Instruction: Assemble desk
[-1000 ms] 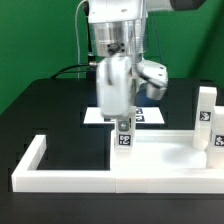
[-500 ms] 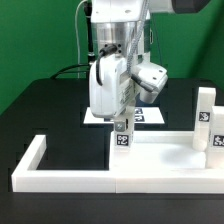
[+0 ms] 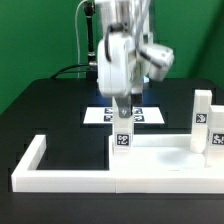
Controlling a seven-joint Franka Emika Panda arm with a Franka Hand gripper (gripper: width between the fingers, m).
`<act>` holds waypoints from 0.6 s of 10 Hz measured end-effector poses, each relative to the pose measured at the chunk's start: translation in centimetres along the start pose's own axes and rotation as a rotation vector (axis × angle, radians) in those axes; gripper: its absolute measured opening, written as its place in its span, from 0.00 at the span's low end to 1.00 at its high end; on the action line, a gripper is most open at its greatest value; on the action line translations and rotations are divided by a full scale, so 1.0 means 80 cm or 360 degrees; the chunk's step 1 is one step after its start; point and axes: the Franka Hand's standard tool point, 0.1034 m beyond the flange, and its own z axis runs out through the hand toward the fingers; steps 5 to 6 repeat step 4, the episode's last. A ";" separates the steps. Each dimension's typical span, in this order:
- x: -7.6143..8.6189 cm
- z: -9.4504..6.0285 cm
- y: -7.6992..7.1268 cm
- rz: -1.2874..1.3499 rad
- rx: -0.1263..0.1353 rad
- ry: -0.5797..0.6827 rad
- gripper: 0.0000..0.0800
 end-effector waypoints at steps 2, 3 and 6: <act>-0.003 -0.012 -0.002 -0.0004 0.0019 -0.0018 0.81; -0.002 -0.007 -0.001 -0.0005 0.0011 -0.0012 0.81; -0.002 -0.007 -0.001 -0.0006 0.0012 -0.0012 0.81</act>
Offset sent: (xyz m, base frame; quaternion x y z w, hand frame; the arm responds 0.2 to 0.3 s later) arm 0.0000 0.0000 0.0000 0.0000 0.0000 0.0000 1.0000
